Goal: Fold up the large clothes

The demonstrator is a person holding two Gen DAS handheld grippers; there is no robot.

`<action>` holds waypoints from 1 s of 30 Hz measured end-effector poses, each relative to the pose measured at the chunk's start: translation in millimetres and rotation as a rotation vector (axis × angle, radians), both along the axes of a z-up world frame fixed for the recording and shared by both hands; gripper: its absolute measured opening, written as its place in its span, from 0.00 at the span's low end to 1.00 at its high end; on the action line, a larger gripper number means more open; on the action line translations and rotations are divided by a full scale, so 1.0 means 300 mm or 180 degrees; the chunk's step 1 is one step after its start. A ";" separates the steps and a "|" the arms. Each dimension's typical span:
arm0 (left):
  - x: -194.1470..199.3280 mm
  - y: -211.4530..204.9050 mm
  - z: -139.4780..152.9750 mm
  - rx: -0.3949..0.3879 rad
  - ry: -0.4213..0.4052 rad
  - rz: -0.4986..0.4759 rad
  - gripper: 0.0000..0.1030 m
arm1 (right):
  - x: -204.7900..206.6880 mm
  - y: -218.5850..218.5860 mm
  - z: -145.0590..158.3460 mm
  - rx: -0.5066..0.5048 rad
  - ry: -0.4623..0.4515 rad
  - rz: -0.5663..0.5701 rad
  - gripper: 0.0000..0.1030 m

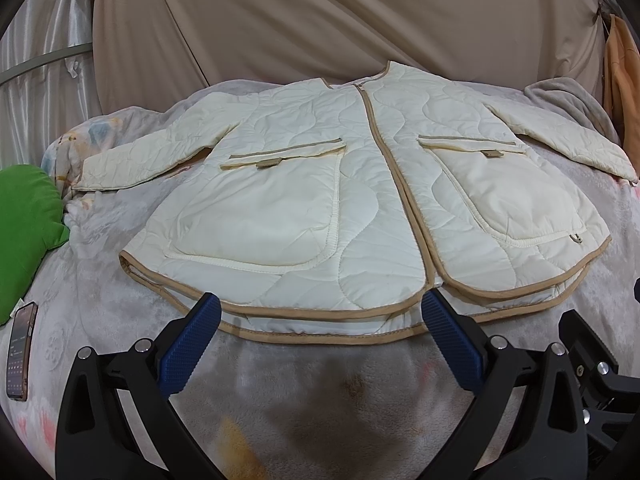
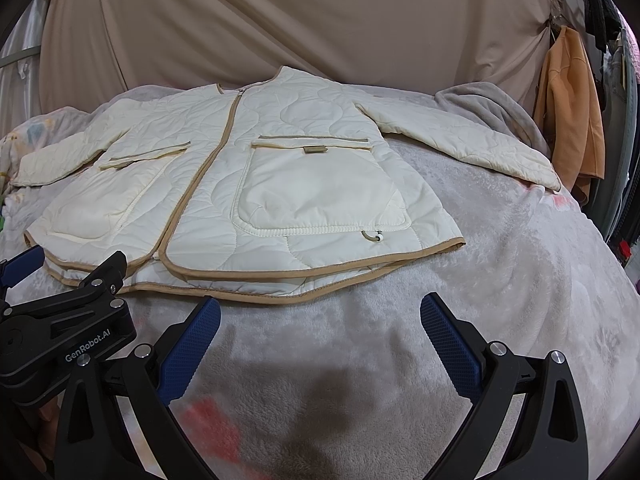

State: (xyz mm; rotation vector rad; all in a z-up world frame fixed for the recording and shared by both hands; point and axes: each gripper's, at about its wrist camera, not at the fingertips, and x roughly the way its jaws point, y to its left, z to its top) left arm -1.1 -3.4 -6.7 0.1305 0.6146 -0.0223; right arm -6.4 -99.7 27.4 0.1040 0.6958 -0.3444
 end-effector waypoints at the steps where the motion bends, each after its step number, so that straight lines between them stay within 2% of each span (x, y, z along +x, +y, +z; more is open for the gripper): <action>1: 0.002 0.000 -0.008 0.0018 0.0028 -0.0001 0.95 | 0.000 -0.001 0.000 0.0009 0.0001 0.0002 0.95; 4: 0.017 -0.022 -0.044 0.0255 0.0274 0.0027 0.95 | -0.007 -0.039 0.003 0.0229 -0.0011 0.0019 0.95; 6: 0.006 -0.024 -0.054 0.0249 0.0332 -0.0103 0.95 | -0.024 -0.102 0.029 0.0314 -0.0072 -0.0039 0.95; 10: -0.054 0.031 0.009 -0.0114 -0.0003 -0.0220 0.95 | -0.038 -0.326 0.125 0.0090 -0.0171 -0.0362 0.95; 11: -0.065 0.053 0.027 -0.0213 -0.0072 -0.0256 0.95 | -0.033 -0.427 0.149 0.0070 -0.0205 -0.0497 0.95; 13: -0.060 0.075 0.071 -0.0262 -0.0147 -0.0289 0.95 | -0.011 -0.611 0.169 0.0134 -0.0246 -0.0695 0.95; 17: 0.018 0.144 0.150 -0.0291 -0.0221 -0.0247 0.95 | 0.084 -1.040 0.119 0.0466 -0.0220 -0.1148 0.95; 20: 0.125 0.222 0.186 -0.0453 -0.0144 -0.0161 0.95 | 0.143 -1.299 0.056 0.0754 -0.0213 -0.1510 0.93; 22: 0.212 0.274 0.191 -0.0563 -0.0056 -0.0079 0.95 | 0.180 -1.450 0.009 0.1027 -0.0271 -0.1727 0.92; 25: 0.312 0.317 0.190 -0.0388 -0.0014 0.0127 0.95 | 0.230 -1.574 -0.040 0.1210 -0.0280 -0.1960 0.90; 27: 0.362 0.329 0.191 -0.0150 -0.0049 0.0240 0.95 | 0.269 -1.638 -0.068 0.1308 -0.0265 -0.2033 0.84; 28: 0.379 0.328 0.192 -0.0081 -0.0060 0.0269 0.95 | 0.287 -1.650 -0.078 0.1346 -0.0248 -0.2052 0.76; 29: 0.403 0.332 0.193 -0.0029 -0.0050 0.0295 0.95 | 0.311 -1.665 -0.087 0.1399 -0.0250 -0.2054 0.62; 30: 0.422 0.340 0.196 -0.0032 -0.0036 0.0305 0.95 | 0.330 -1.668 -0.083 0.1412 -0.0262 -0.2045 0.56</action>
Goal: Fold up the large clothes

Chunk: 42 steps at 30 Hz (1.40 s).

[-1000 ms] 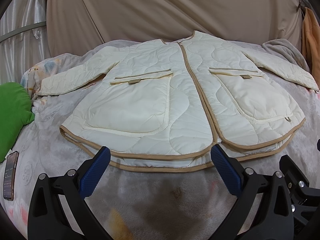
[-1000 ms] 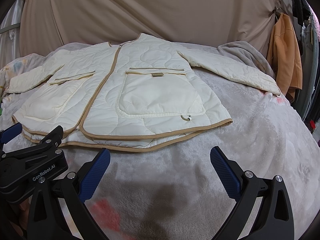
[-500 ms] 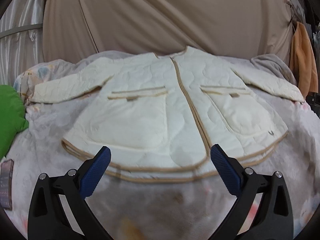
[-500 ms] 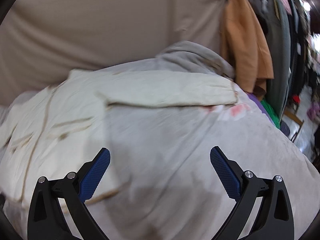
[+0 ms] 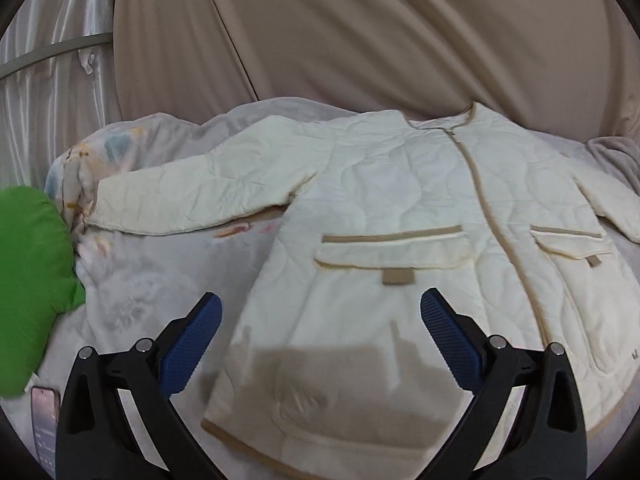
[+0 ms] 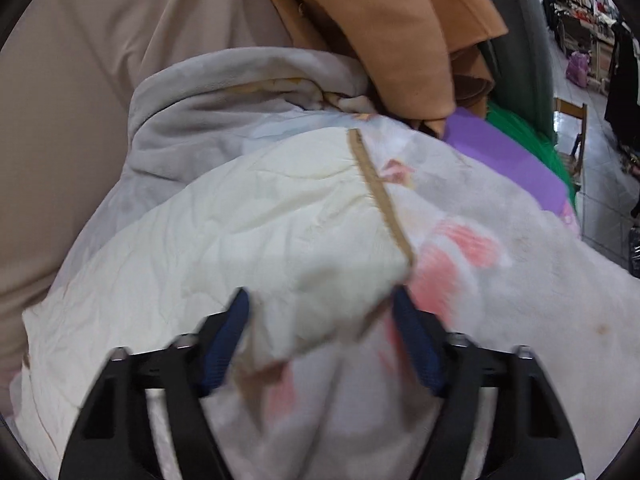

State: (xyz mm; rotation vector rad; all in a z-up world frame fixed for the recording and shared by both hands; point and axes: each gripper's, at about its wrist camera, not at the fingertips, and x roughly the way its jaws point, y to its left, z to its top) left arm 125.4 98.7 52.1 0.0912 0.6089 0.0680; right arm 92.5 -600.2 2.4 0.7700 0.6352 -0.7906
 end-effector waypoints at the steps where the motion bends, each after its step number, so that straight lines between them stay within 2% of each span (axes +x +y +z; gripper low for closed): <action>1: 0.021 0.008 0.004 -0.0029 0.0017 -0.0001 0.95 | 0.025 0.009 0.010 -0.0041 0.0025 -0.0011 0.41; 2: 0.037 0.013 0.008 -0.0058 0.0030 -0.0007 0.95 | 0.057 0.025 0.036 -0.0137 0.0036 0.0019 0.22; 3: 0.053 0.015 0.014 -0.0089 0.0033 -0.0018 0.95 | 0.092 0.049 0.071 -0.0236 0.0023 0.0081 0.15; 4: 0.068 0.015 0.022 -0.0097 0.0015 -0.0024 0.95 | 0.124 0.080 0.113 -0.0328 -0.0053 0.0150 0.13; 7: 0.109 -0.003 0.060 -0.0047 -0.0094 -0.0046 0.95 | 0.251 0.251 0.287 -0.0540 -0.0545 0.0588 0.11; 10: 0.154 -0.020 0.101 -0.0147 -0.0138 -0.0097 0.95 | 0.447 0.560 0.460 -0.0757 -0.0956 0.1364 0.11; 13: 0.208 -0.016 0.134 -0.0418 -0.0102 -0.0120 0.95 | 0.636 0.894 0.528 -0.0838 -0.1075 0.2179 0.10; 16: 0.266 -0.012 0.147 -0.0654 -0.0018 -0.0214 0.95 | 0.809 1.228 0.490 -0.0782 -0.0998 0.2844 0.10; 19: 0.337 -0.016 0.143 -0.0736 0.0097 -0.0287 0.95 | 0.953 1.534 0.363 -0.0719 -0.0701 0.3384 0.11; 21: 0.393 -0.017 0.132 -0.0796 0.0181 -0.0323 0.95 | 1.007 1.668 0.271 -0.0697 -0.0488 0.3647 0.12; 24: 0.495 -0.015 0.103 -0.0949 0.0341 -0.0374 0.95 | 1.032 1.809 0.146 -0.0752 -0.0137 0.3901 0.23; 26: 0.565 -0.007 0.073 -0.1055 0.0484 -0.0389 0.95 | 0.991 1.832 0.131 -0.0832 -0.0132 0.3989 0.40; 28: 0.636 0.002 0.039 -0.1231 0.0611 -0.0446 0.95 | 0.927 1.806 0.166 -0.0907 -0.0230 0.4038 0.51; 30: 0.705 0.009 -0.003 -0.1367 0.0752 -0.0412 0.95 | 0.831 1.714 0.211 -0.0965 -0.0388 0.3971 0.56; 34: 0.819 -0.017 -0.093 -0.1702 0.1096 -0.0408 0.93 | 0.674 1.434 0.288 -0.1092 -0.0497 0.3443 0.63; 37: 0.858 -0.080 -0.113 -0.1852 0.1185 -0.0562 0.86 | 0.566 1.197 0.298 -0.1158 -0.0403 0.2903 0.67; 38: 0.871 -0.109 -0.112 -0.1877 0.1188 -0.0672 0.70 | 0.551 1.145 0.290 -0.1076 -0.0365 0.2806 0.67; 39: 0.881 -0.133 -0.110 -0.1909 0.1218 -0.0795 0.43 | 0.533 1.092 0.273 -0.0966 -0.0328 0.2722 0.67; 41: 0.890 -0.148 -0.100 -0.1958 0.1260 -0.0876 0.16 | 0.501 1.001 0.224 -0.0725 -0.0268 0.2575 0.67; 42: 0.896 -0.138 -0.086 -0.2016 0.1221 -0.0891 0.07 | 0.488 0.972 0.204 -0.0640 -0.0251 0.2543 0.67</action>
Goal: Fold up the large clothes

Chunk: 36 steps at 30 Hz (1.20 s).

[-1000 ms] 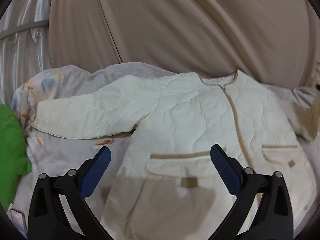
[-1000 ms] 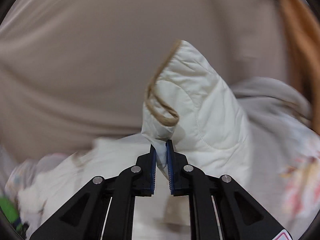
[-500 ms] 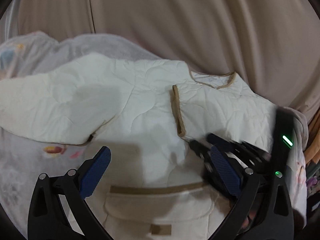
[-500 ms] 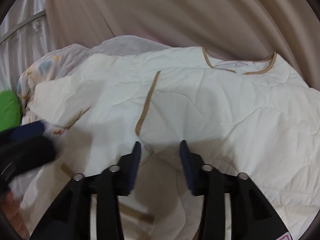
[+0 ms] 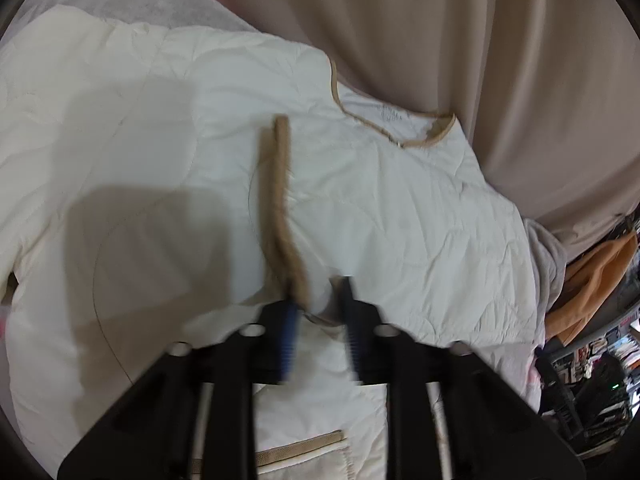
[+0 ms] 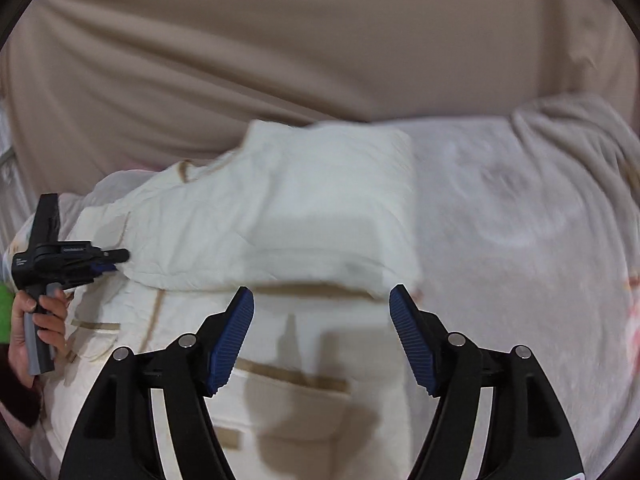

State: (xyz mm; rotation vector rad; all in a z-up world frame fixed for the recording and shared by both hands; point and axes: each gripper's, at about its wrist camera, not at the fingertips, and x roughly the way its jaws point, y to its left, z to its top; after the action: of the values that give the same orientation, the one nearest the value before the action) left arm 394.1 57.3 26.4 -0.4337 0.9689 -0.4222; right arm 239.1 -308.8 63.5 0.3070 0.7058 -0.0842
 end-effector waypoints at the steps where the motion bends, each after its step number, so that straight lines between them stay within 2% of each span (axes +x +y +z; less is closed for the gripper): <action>1: 0.005 0.018 0.023 -0.0074 -0.0063 0.0015 0.07 | -0.009 -0.021 -0.020 0.0070 0.0037 -0.0008 0.67; 3: -0.008 0.087 0.079 -0.0130 -0.0267 0.0152 0.06 | -0.023 -0.038 -0.050 0.0212 0.0061 0.0018 0.67; 6: -0.015 0.196 0.108 -0.0083 -0.0363 0.0356 0.06 | -0.009 -0.043 -0.064 0.0531 0.0021 0.0164 0.67; 10: 0.009 0.243 0.031 0.0115 -0.0161 0.0490 0.06 | 0.085 -0.012 -0.094 0.1139 0.0083 0.0469 0.67; 13: 0.020 0.229 -0.012 0.0149 -0.0110 0.0517 0.06 | 0.175 -0.008 -0.137 0.1181 0.0272 0.0318 0.66; 15: 0.021 0.210 -0.022 0.0205 -0.0126 0.0516 0.06 | 0.212 -0.043 -0.143 0.1315 0.0242 0.0144 0.57; 17: 0.023 0.201 -0.034 0.0323 -0.0154 0.0506 0.06 | 0.221 -0.080 -0.133 0.1504 0.0147 -0.0044 0.12; 18: 0.015 0.217 -0.040 0.0343 -0.0160 0.0492 0.06 | 0.214 -0.090 -0.121 0.1554 0.0054 -0.0081 0.11; 19: 0.012 0.213 -0.047 0.0342 -0.0165 0.0478 0.06 | 0.199 -0.092 -0.101 0.1539 -0.0068 -0.0094 0.09; 21: 0.005 0.200 -0.066 0.0297 -0.0170 0.0405 0.07 | 0.174 -0.075 -0.079 0.1140 -0.0216 -0.0130 0.07; 22: -0.006 0.196 -0.076 0.0297 -0.0183 0.0377 0.07 | 0.188 -0.057 -0.096 0.0836 -0.0099 -0.0158 0.07; 23: -0.010 0.186 -0.084 0.0334 -0.0197 0.0366 0.07 | 0.221 -0.041 -0.149 0.0619 0.0180 -0.0122 0.08; 24: -0.014 0.174 -0.087 0.0402 -0.0234 0.0361 0.07 | 0.239 -0.036 -0.194 0.0596 0.0361 -0.0071 0.08; 25: -0.018 0.166 -0.086 0.0463 -0.0266 0.0360 0.07 | 0.232 -0.039 -0.205 0.0637 0.0385 -0.0083 0.08; 28: -0.022 0.152 -0.086 0.0547 -0.0326 0.0342 0.07 | 0.178 -0.036 -0.133 0.0516 0.0412 -0.0155 0.14; 30: -0.024 0.142 -0.091 0.0577 -0.0369 0.0341 0.08 | 0.127 -0.033 -0.076 0.0310 0.0472 -0.0308 0.16; 31: -0.023 0.132 -0.095 0.0582 -0.0392 0.0348 0.08 | 0.104 -0.038 -0.044 0.0233 0.0440 -0.0400 0.20; 33: -0.024 0.115 -0.098 0.0616 -0.0434 0.0372 0.08 | 0.093 -0.028 0.043 0.0118 0.0233 -0.0437 0.22; 36: -0.061 0.115 -0.093 0.0723 -0.0512 0.0404 0.09 | 0.177 0.049 0.154 -0.0147 -0.0053 -0.0198 0.23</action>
State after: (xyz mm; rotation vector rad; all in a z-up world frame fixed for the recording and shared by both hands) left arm 375.8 91.8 -1.5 -0.2493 0.8171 -0.2249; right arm 292.1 -294.2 109.5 0.2850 0.6770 -0.1567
